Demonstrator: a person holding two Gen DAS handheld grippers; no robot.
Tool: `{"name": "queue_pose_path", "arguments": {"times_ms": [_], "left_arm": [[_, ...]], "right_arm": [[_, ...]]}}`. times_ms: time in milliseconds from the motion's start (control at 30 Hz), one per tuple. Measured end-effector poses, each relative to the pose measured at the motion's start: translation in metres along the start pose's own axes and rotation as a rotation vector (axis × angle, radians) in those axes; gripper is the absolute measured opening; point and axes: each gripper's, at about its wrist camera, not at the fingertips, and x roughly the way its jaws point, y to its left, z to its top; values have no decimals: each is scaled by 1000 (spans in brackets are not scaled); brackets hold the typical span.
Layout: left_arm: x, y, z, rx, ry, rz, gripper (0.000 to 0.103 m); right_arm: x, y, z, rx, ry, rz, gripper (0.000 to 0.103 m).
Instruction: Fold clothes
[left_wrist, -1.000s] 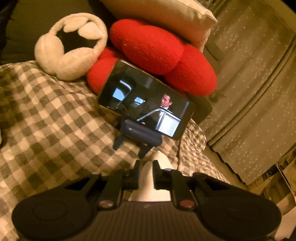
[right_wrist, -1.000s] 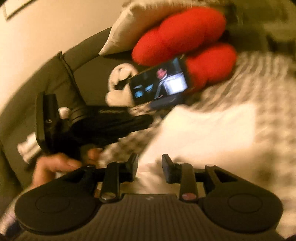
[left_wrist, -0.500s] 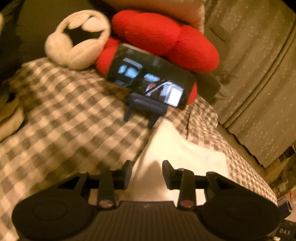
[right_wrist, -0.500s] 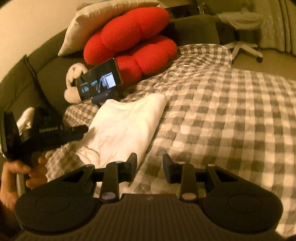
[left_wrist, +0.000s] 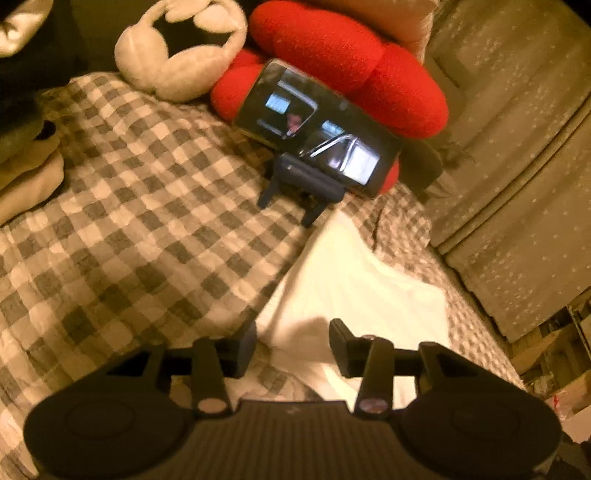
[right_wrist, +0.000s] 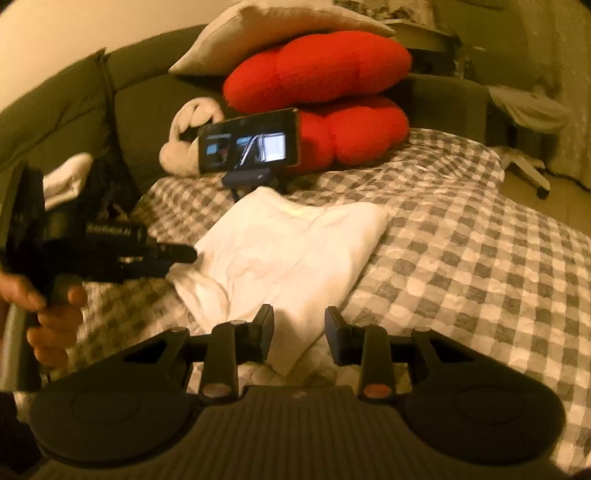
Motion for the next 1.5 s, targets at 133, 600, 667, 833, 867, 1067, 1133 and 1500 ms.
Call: {"name": "queue_pose_path", "arguments": {"times_ms": [133,600,667,833,867,1067,1133,1500], "left_arm": [[1,4,0,-7,5,2,6],[4,-4,4,88,-38,74,8],[-1,0,7,64,-59,87,13],[-18,-7,9,106,-154,109,13],[-16,-14,7,127,-150,96,13],[2,-57,-9,242,-94,42,14],[10,-68,-14,248,-71,33,14],[34,-85,-24,297,-25,78,16]], "right_arm": [[10,9,-4,-75,27,-16,27],[19,19,-11,-119,79,-27,27],[15,18,-9,-108,81,-21,26],[-4,-1,1,-28,21,-7,26],[-4,-4,2,-22,14,-16,26],[9,-10,4,23,11,-8,26],[11,-14,10,31,-23,-18,26],[56,-45,33,85,-39,-25,17]]}}
